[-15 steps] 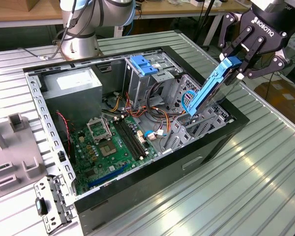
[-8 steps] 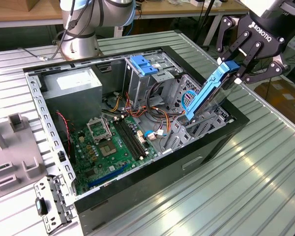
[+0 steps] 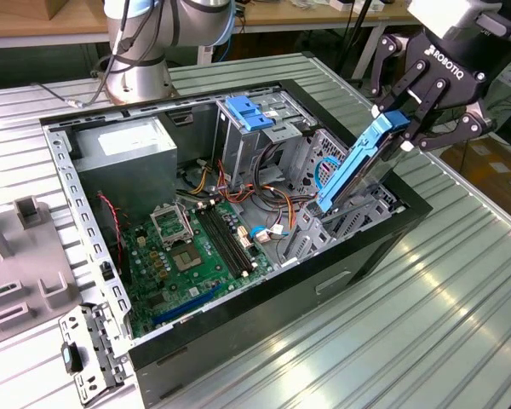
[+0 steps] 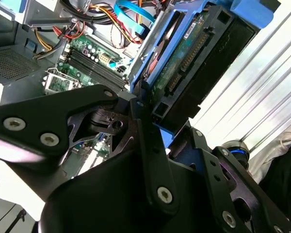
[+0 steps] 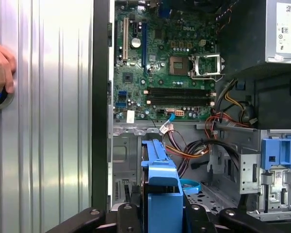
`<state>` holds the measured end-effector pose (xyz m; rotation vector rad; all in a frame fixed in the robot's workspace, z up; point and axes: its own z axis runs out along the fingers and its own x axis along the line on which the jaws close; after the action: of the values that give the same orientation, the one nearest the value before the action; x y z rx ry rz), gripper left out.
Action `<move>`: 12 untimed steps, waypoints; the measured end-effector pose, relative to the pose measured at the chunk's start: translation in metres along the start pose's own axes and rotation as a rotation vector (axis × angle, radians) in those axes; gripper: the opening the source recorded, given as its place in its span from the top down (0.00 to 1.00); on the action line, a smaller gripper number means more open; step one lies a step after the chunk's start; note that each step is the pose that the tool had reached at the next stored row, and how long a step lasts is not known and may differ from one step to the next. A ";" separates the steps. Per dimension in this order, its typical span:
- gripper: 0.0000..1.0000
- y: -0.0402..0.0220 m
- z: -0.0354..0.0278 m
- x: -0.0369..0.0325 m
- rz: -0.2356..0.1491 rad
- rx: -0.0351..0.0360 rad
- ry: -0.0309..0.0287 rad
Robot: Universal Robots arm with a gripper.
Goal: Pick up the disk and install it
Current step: 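Insert the disk into the insertion slot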
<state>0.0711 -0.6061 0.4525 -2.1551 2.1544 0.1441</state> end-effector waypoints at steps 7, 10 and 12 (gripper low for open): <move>0.63 0.0036 0.0154 -0.0051 -0.001 -0.0002 0.0030; 0.63 0.0034 0.0172 -0.0048 -0.001 -0.0002 0.0045; 0.63 0.0033 0.0180 -0.0048 -0.002 -0.0002 0.0100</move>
<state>0.0677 -0.5990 0.4353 -2.1622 2.1581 0.1338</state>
